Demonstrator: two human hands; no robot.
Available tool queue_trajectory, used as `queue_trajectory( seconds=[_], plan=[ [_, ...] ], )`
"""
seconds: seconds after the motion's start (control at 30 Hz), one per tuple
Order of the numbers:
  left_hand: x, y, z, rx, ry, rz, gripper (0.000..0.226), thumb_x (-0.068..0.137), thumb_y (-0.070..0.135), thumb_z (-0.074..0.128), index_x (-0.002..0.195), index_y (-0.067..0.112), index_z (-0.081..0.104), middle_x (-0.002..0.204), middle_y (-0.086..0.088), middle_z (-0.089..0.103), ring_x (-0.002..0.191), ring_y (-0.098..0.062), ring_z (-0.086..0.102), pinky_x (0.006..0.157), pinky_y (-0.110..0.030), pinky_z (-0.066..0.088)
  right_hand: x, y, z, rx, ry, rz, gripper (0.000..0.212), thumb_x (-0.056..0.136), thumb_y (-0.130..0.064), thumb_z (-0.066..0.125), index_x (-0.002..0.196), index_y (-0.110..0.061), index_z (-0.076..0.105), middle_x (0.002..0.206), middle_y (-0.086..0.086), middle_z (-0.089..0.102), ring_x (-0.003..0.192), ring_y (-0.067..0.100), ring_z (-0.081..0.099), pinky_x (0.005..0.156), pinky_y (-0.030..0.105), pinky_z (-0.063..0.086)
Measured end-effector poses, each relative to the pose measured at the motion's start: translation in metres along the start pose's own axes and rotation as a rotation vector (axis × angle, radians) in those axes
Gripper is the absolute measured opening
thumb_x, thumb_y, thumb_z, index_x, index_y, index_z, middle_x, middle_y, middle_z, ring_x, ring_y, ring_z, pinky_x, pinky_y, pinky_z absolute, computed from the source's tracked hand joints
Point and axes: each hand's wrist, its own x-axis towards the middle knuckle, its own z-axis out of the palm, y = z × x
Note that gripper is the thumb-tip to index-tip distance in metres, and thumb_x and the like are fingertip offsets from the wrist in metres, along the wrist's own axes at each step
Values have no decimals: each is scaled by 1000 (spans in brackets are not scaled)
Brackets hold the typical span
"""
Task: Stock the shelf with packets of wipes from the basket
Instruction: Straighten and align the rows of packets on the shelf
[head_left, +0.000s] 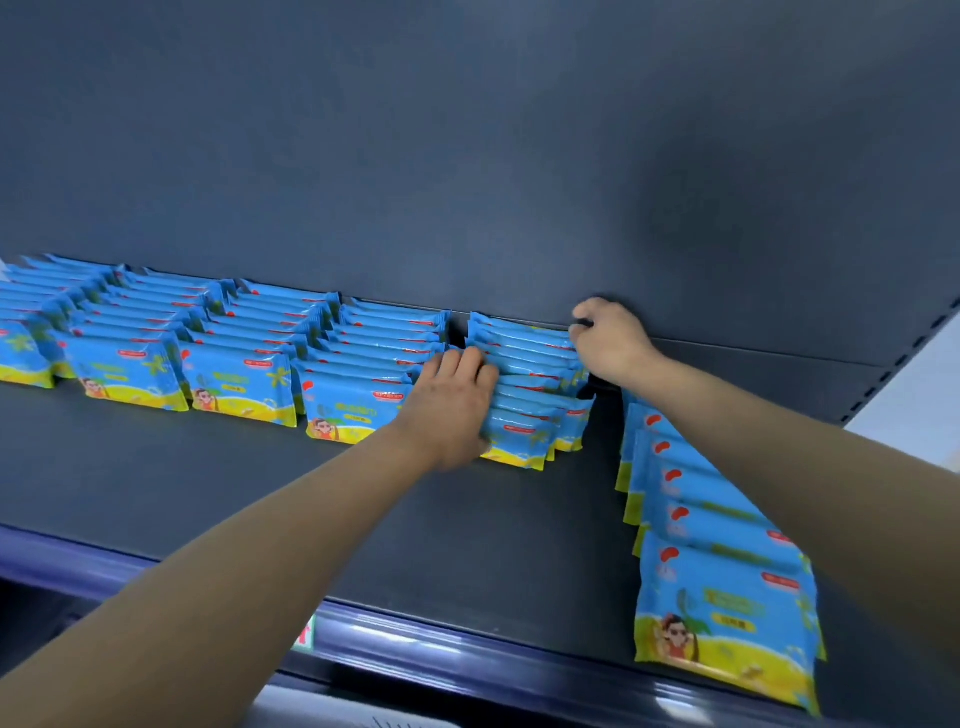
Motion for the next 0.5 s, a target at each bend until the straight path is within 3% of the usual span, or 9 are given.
queue_trajectory(
  seconds=[0.03, 0.1, 0.17, 0.23, 0.37, 0.5],
  plan=[
    [1, -1, -1, -14, 1, -22, 86, 72, 46, 67, 139, 13, 24, 142, -11, 25, 129, -29, 27, 113, -39, 17, -3, 1, 0, 58, 8, 83, 14, 92, -18, 45, 93, -6, 53, 101, 14, 52, 88, 25, 52, 74, 26, 37],
    [4, -5, -5, -35, -28, -66, 102, 67, 53, 69, 144, 15, 15, 145, -12, 22, 133, -31, 23, 114, -40, 12, -9, 2, 3, 284, -5, 255, 16, 94, -26, 44, 97, -12, 50, 99, 8, 48, 87, 22, 47, 74, 26, 34],
    [9, -7, -9, -41, -73, -68, 103, 66, 58, 68, 145, 15, 17, 144, -11, 29, 132, -31, 26, 113, -40, 15, -16, -2, 10, 581, -95, 401, 32, 95, -34, 45, 114, -9, 52, 112, 3, 53, 104, 23, 52, 92, 30, 40],
    [12, -7, -12, -112, -93, -86, 97, 65, 57, 69, 141, 14, 28, 139, -8, 37, 125, -30, 30, 108, -38, 26, -21, -6, 16, 779, -139, 521, 39, 94, -36, 48, 123, -10, 53, 125, 6, 56, 116, 27, 54, 104, 45, 40],
    [15, -2, -19, -216, -115, -132, 90, 63, 53, 73, 135, 13, 37, 132, -6, 42, 119, -29, 32, 102, -37, 34, -18, -12, 12, 1072, -66, 626, 16, 93, -22, 48, 86, -12, 59, 103, 14, 68, 96, 32, 67, 88, 54, 51],
    [12, 0, -18, -154, -169, -157, 109, 63, 57, 73, 145, 14, 18, 145, -11, 23, 132, -33, 20, 109, -40, 24, -23, -13, 15, 1041, -83, 621, 12, 91, -20, 52, 88, -14, 61, 110, 13, 67, 101, 30, 65, 92, 50, 50]
  ],
)
